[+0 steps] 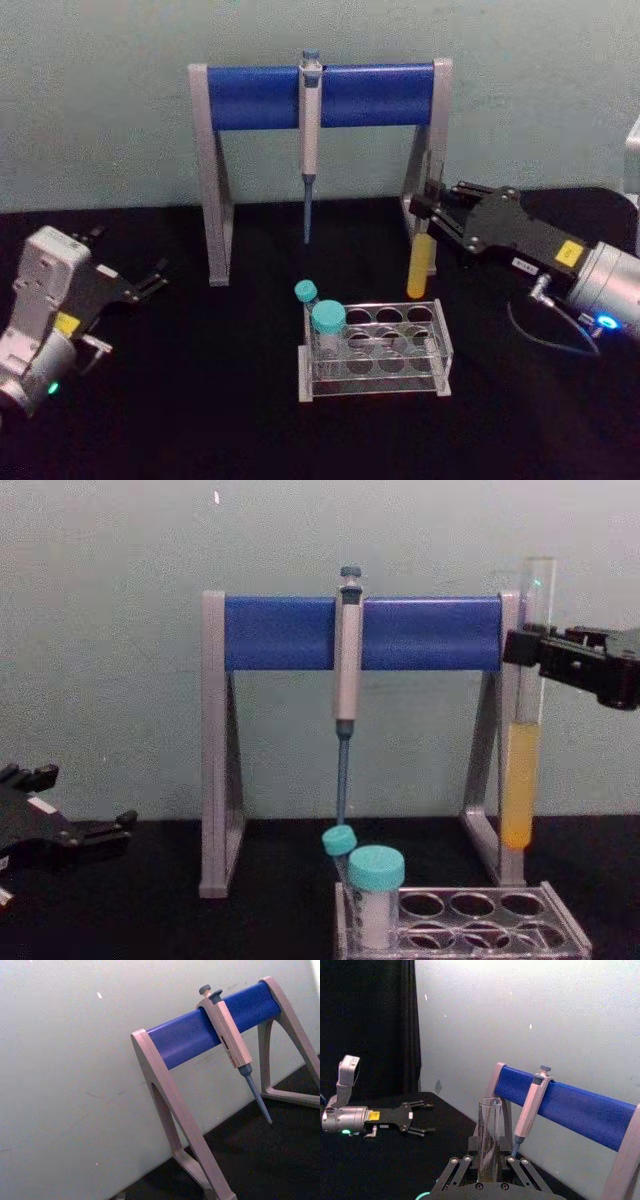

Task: Pick up the test tube from the test tube rack, shake it, then place it back into the test tube rack.

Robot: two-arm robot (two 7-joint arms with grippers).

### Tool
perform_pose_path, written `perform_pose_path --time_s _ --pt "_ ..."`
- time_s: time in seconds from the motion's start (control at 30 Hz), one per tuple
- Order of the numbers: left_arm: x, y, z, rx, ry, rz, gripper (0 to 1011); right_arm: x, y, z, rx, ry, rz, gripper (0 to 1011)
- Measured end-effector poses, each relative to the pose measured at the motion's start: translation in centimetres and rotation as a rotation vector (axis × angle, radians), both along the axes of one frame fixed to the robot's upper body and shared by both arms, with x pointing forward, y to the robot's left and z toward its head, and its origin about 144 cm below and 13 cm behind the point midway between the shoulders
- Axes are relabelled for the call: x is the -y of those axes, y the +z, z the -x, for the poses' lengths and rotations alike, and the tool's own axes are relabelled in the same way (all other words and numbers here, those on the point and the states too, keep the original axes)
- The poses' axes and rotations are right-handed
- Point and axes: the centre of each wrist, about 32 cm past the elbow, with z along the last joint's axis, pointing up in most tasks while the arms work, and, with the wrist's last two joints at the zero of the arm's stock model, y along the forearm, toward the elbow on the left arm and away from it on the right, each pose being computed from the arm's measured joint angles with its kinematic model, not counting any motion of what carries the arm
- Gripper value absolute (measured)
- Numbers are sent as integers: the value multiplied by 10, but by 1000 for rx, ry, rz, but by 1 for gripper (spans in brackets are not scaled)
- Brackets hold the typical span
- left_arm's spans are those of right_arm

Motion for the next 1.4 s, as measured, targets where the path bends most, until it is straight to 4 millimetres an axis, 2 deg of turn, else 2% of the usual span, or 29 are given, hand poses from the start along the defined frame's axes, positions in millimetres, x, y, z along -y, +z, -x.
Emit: perform_pose_path --time_s 0.3,1.4 --pt "0 0 0 0 0 0 1001 -7 -8 -10 5 17 9 234" --pt "0 0 0 0 0 0 1001 -18 -35 -27 -41 56 32 234"
